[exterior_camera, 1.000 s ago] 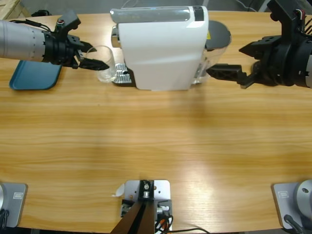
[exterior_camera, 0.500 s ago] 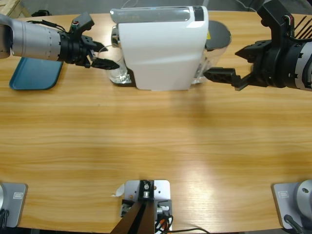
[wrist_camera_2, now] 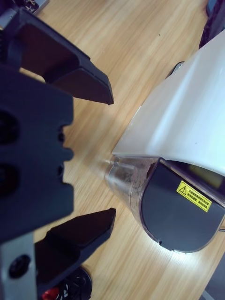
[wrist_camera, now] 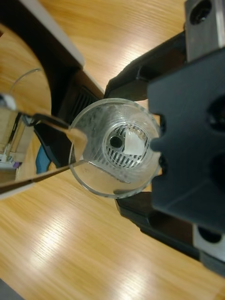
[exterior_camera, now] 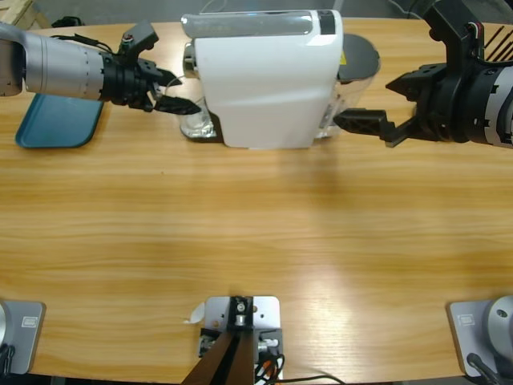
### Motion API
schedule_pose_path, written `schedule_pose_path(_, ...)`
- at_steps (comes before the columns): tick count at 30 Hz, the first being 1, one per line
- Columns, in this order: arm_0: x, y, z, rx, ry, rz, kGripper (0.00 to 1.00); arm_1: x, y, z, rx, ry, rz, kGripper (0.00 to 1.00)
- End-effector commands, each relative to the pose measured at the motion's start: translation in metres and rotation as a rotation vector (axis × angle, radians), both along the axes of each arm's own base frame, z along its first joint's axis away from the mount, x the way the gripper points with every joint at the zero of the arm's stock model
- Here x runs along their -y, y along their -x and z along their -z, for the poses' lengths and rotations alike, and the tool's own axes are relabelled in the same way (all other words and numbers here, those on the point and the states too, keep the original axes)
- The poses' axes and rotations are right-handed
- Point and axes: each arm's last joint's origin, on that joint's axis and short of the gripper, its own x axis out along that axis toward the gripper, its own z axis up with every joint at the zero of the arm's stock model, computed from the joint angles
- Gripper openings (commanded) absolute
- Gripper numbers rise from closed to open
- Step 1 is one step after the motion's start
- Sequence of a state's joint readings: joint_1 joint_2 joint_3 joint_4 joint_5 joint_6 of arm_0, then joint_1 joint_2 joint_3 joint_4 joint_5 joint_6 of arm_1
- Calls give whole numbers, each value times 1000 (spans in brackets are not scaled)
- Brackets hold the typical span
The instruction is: Pour coffee
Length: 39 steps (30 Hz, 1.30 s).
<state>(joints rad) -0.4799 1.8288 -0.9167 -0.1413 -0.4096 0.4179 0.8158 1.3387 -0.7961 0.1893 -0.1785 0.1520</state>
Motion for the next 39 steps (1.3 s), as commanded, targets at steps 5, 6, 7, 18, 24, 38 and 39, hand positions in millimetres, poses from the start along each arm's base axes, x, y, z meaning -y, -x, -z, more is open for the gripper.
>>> schedule_pose_path(5, 9, 0, 26, -102, -27, -63, 674, 1, -2, 14, -36, 35, -4, 1000)
schedule_pose_path(6, 10, 2, 27, -104, -29, -54, 674, 2, -2, 14, -36, 34, -4, 1000)
schedule_pose_path(7, 11, 3, 28, -106, -31, -48, 674, 2, -2, 14, -36, 34, -4, 1000)
schedule_pose_path(18, 15, 13, 28, -115, -45, -16, 922, 4, 0, 13, -32, 29, -5, 1000)
schedule_pose_path(24, 13, 13, 23, -85, -51, -26, 978, 7, 4, 11, -27, 24, -6, 1000)
schedule_pose_path(38, 20, -3, 27, -68, -61, -28, 973, 5, 3, 15, -41, 29, -13, 1000)
schedule_pose_path(39, 21, -4, 27, -66, -60, -26, 973, 5, 3, 15, -42, 29, -14, 1000)
